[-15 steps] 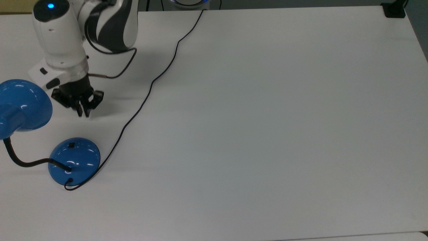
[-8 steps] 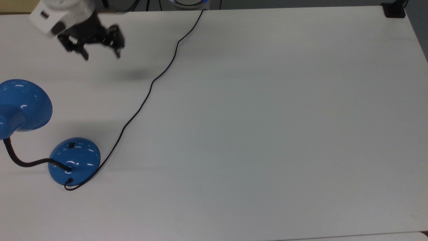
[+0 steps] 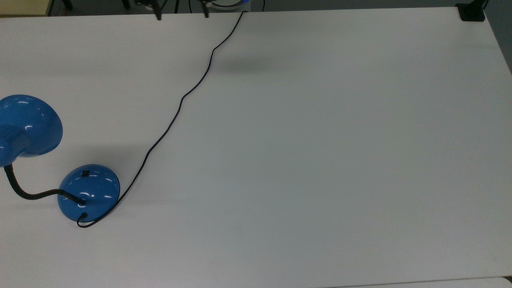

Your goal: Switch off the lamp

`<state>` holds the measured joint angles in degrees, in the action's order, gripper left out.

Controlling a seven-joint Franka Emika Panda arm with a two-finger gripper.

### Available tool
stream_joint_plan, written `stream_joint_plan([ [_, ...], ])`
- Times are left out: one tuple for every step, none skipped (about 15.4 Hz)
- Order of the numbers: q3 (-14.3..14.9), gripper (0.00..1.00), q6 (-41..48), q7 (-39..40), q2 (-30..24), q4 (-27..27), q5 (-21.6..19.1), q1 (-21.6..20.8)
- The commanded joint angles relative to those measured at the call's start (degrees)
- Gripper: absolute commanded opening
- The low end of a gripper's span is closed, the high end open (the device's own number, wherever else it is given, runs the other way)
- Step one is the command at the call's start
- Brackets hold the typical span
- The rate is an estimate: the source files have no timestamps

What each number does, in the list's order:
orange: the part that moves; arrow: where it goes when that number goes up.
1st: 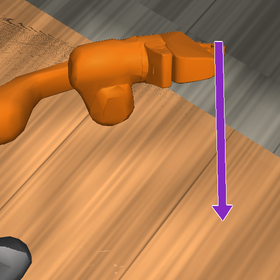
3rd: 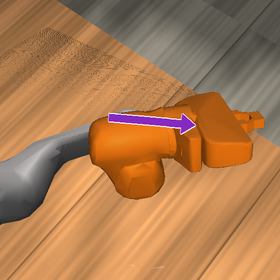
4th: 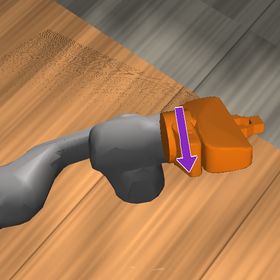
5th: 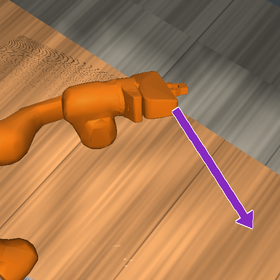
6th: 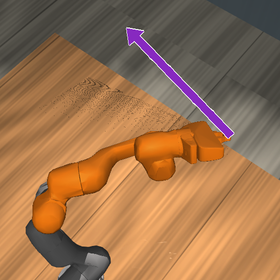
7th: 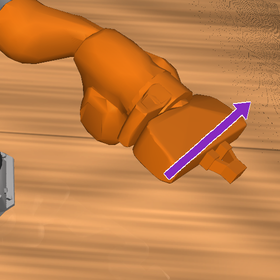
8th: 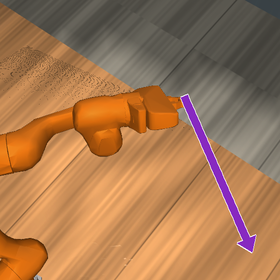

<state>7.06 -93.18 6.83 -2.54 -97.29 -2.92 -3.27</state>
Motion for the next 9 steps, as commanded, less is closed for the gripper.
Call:
stream_joint_plan([
  [0.6, 1.00, -4.6, -1.8, -0.3, -0.6, 2.1, -3.1],
  [0.6, 1.00, -6.6, -1.8, 0.1, -0.5, 2.2, -3.0],
  [0.6, 1.00, -7.5, -1.8, 0.3, -0.4, 2.2, -3.0],
  [0.6, 1.00, -7.7, -1.8, 0.4, -0.4, 2.3, -3.0],
  [0.6, 1.00, -7.9, -2.0, 0.6, -0.3, 2.3, -3.0],
  [0.6, 1.00, -7.9, -2.2, 0.6, -0.3, 2.3, -3.1],
  [0.6, 1.00, -7.8, -2.2, 0.4, -0.3, 2.3, -3.1],
  [0.5, 1.00, -7.7, -2.4, 0.3, -0.3, 2.3, -3.1],
  [0.5, 1.00, -7.6, -2.5, 0.3, -0.4, 2.4, -3.1],
])
